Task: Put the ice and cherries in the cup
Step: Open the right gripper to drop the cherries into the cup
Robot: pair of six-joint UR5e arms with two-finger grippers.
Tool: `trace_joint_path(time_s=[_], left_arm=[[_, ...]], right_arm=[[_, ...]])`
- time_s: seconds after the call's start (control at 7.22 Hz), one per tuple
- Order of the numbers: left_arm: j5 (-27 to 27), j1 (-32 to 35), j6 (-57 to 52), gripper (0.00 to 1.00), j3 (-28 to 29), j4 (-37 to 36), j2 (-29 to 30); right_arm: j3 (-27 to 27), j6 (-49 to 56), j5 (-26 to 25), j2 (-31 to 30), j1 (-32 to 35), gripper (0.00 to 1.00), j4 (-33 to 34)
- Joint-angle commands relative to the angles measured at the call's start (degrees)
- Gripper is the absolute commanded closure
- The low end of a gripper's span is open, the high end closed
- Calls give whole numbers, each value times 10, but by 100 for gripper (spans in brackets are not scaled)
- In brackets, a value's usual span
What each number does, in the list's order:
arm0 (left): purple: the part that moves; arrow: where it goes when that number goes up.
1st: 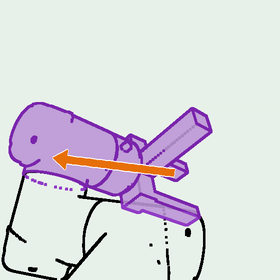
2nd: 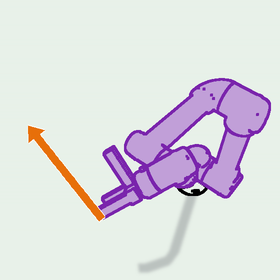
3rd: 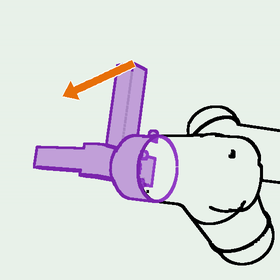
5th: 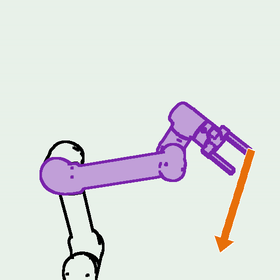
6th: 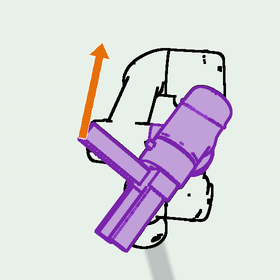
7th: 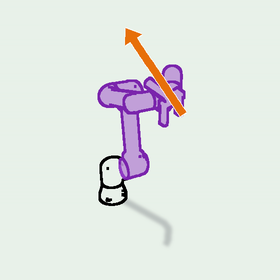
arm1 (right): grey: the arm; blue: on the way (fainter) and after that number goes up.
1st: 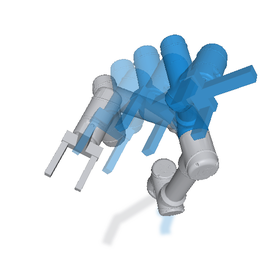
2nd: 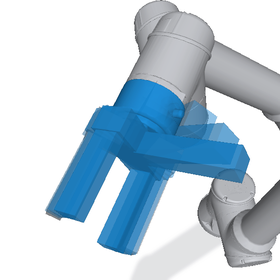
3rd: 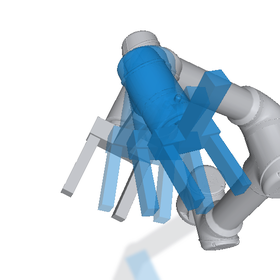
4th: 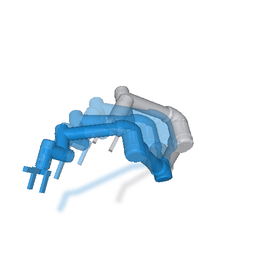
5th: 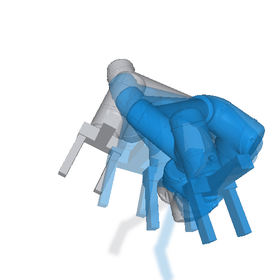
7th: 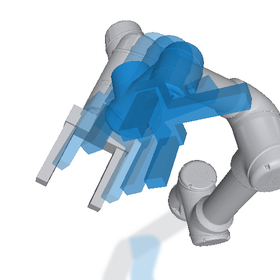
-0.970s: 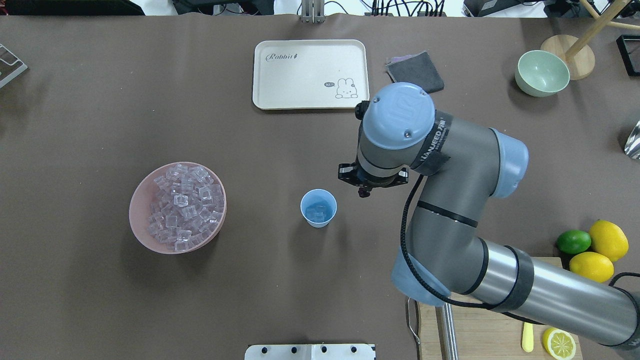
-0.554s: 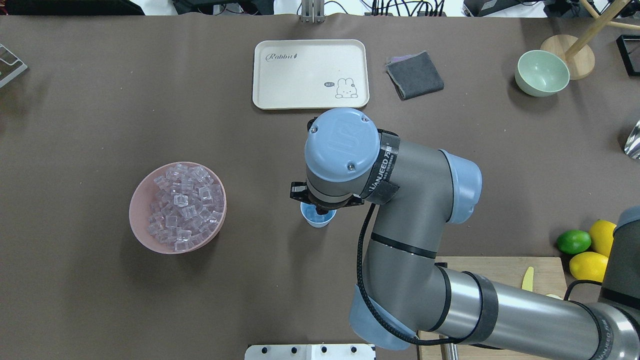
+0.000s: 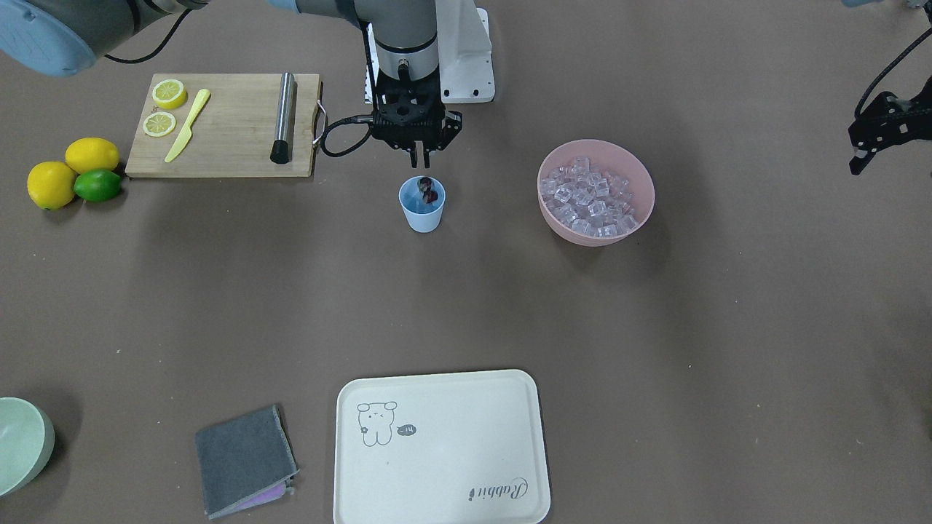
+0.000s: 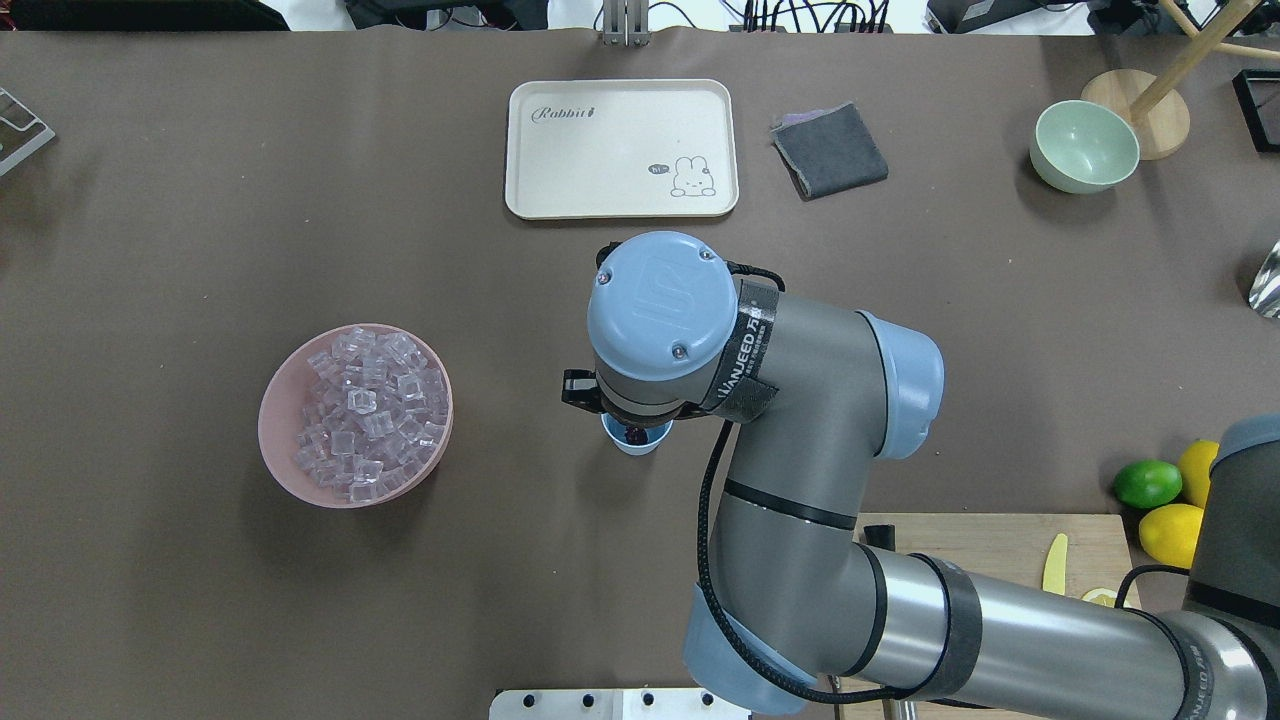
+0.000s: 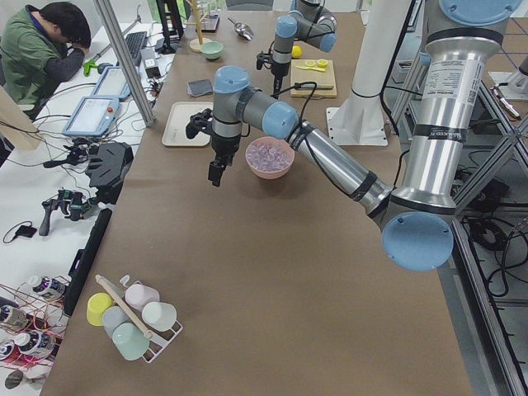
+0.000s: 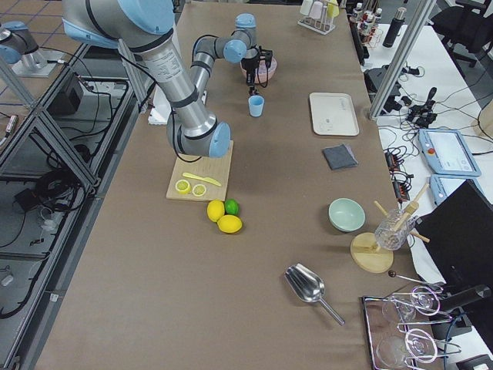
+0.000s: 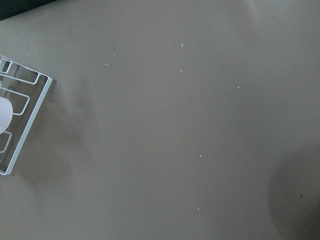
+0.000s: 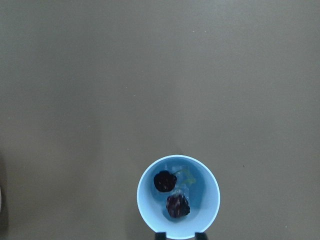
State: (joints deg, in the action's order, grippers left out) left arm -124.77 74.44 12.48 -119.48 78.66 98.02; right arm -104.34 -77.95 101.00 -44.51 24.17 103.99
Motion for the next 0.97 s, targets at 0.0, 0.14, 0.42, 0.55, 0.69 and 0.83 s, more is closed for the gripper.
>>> trace_joint_path(time_s=[0.0, 0.14, 0.42, 0.55, 0.69, 0.83], left_arm=[[0, 0, 0, 2, 3, 0, 0], [0, 1, -1, 2, 4, -1, -1], [0, 29, -7, 2, 11, 0, -73], [-4, 84, -45, 2, 40, 3, -81], [-61, 122, -137, 2, 86, 3, -85], [-96, 149, -211, 2, 122, -1, -85]], right_arm=[[-1, 2, 5, 1, 13, 0, 1], [-1, 5, 16, 1, 24, 0, 2], [-4, 39, 70, -8, 79, 0, 3], [-8, 66, 88, -18, 109, 0, 4], [-30, 101, 109, -49, 145, 0, 4], [-53, 158, 131, -91, 186, 0, 4]])
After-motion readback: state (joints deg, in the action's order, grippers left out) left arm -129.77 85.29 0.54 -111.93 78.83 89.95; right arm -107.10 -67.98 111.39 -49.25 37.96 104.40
